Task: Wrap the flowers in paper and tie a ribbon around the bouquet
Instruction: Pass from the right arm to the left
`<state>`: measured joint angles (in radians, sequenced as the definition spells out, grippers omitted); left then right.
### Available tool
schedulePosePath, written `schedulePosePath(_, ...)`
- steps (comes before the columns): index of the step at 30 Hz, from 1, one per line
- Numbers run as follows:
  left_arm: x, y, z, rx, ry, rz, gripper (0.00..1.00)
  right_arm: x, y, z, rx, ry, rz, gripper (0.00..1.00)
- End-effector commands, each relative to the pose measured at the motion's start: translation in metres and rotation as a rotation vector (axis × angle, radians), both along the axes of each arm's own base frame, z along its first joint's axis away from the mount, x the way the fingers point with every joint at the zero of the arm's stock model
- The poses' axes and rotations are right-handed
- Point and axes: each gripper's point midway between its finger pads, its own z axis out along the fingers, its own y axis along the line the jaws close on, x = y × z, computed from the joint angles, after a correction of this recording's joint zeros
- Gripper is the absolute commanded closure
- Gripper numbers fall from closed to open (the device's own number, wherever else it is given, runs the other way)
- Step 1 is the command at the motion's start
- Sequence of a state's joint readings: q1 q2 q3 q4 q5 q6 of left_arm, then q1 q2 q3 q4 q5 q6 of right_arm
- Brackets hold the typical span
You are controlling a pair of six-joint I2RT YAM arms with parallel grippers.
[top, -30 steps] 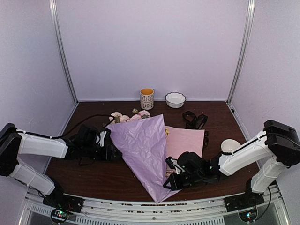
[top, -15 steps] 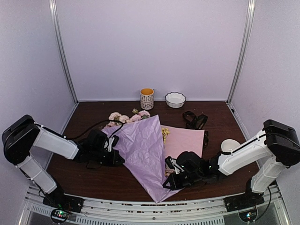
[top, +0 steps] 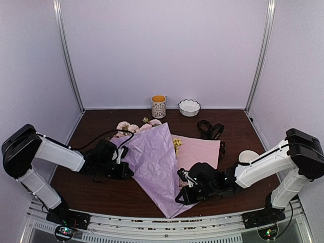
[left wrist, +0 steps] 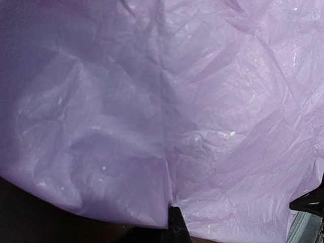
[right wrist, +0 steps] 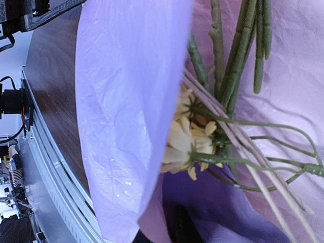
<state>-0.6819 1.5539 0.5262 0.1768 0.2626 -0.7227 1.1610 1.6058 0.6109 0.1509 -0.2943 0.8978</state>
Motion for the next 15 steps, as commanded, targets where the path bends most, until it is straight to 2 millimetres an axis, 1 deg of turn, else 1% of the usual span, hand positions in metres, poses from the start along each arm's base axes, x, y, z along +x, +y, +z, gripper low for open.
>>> schedulePosePath(1,0.008,-0.003,0.011,0.036,-0.077,-0.023,1.00,0.005,-0.019,0.000,-0.175,-0.070,0.016,0.87)
schedulePosePath(2,0.006,-0.005,0.012,0.043,-0.083,-0.034,1.00,0.010,-0.020,0.007,-0.202,-0.098,0.017,0.86)
schedulePosePath(7,0.003,-0.001,0.010,0.057,-0.088,-0.030,1.00,0.033,-0.056,0.032,-0.331,-0.212,-0.073,0.77)
schedulePosePath(12,0.003,-0.002,0.011,0.053,-0.093,-0.033,1.00,0.046,-0.073,0.067,-0.404,-0.301,-0.091,0.76)
schedulePosePath(13,0.003,-0.003,0.012,0.051,-0.095,-0.034,1.00,0.048,-0.073,0.076,-0.412,-0.329,-0.086,0.76)
schedulePosePath(14,0.003,-0.003,0.013,0.050,-0.096,-0.034,1.00,0.049,-0.069,0.088,-0.400,-0.362,-0.075,0.76)
schedulePosePath(15,0.003,-0.004,0.013,0.050,-0.096,-0.034,1.00,0.048,-0.060,0.100,-0.371,-0.400,-0.046,0.77)
